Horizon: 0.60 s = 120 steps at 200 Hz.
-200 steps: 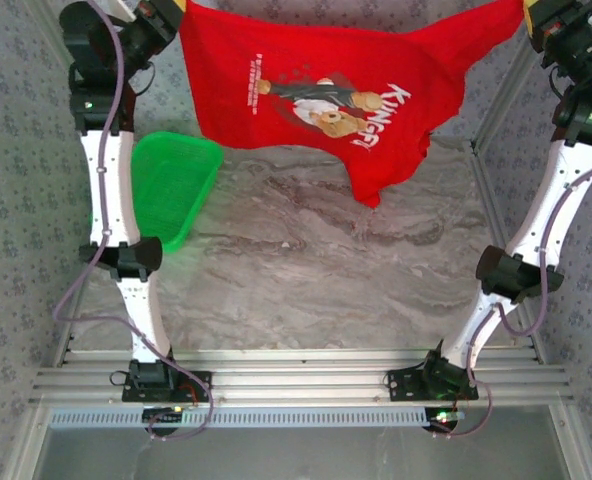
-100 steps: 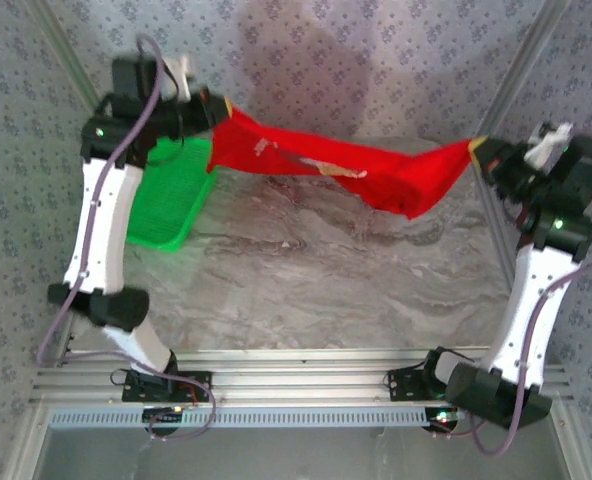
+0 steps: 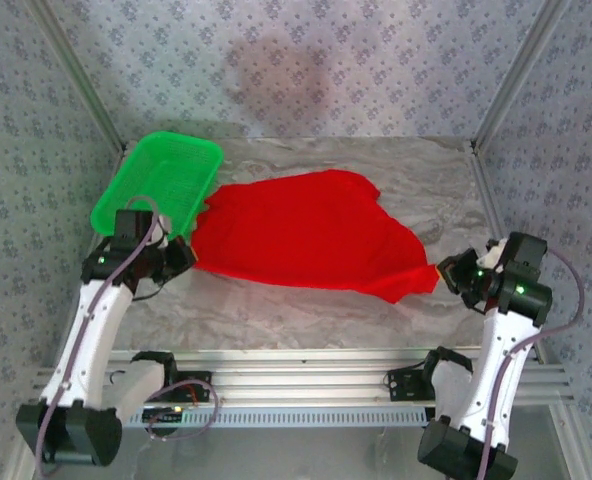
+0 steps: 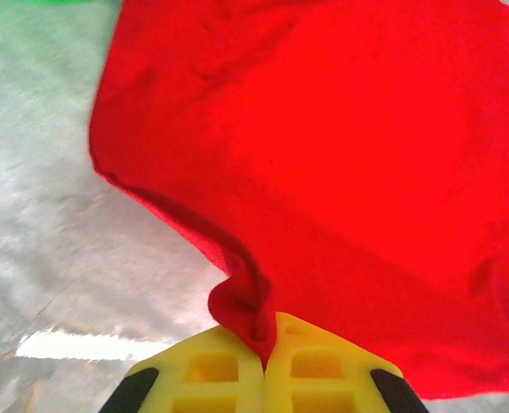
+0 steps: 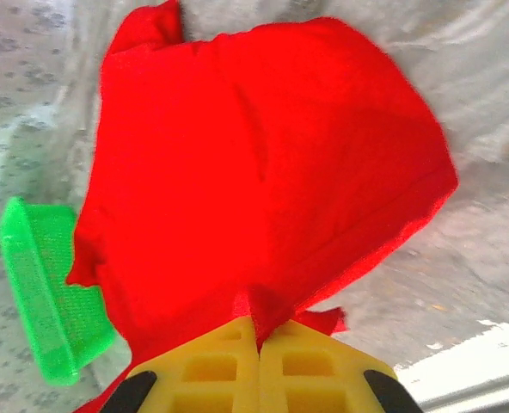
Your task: Fold and stack the t-shirts
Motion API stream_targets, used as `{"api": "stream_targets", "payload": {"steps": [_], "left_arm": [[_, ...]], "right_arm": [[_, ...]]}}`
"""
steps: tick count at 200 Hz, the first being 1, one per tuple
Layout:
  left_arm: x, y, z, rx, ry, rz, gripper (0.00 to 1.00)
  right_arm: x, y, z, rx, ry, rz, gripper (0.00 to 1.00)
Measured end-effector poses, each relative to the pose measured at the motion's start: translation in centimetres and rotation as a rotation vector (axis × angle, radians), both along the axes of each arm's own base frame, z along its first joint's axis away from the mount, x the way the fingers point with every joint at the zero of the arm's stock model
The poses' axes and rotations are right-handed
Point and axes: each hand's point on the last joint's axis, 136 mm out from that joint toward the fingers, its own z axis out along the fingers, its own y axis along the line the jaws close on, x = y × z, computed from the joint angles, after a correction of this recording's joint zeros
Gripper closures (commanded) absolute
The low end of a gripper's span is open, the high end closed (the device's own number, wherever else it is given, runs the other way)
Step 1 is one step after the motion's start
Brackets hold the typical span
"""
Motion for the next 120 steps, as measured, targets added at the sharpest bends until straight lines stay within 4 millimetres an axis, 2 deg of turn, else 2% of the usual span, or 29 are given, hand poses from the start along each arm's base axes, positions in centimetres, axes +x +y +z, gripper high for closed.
{"api": "stream_targets", "payload": {"steps": [19,40,64,93,120], "left_arm": [[-2.3,1.2,-1.7,0.024,0.046,0.067,1.0],[-4.7,1.7,-4.0,0.025,0.122,0.119,1.0],[-5.7,2.1,-4.7,0.031,0.173,0.165,1.0],[-5.7,2.4,-5.1,0.038,0.202,0.192,1.0],[-5.3,2.7,-5.2,0.058,0.224,0.202,1.0]], "right_arm": [[-1.7,-0.3,-1.1,-0.039,0.061,-0.015,1.0],[-3.2,-0.1,-2.3,-0.051,0.113,-0.022,1.0],[-3.9,0.2,-4.2,-0.031,0.158,-0.021,1.0],[-3.1,0.4,-5.6,-0.007,0.184,0.011,1.0],[-1.0,1.2,-6.3,0.01,0.214,0.108,1.0]]}}
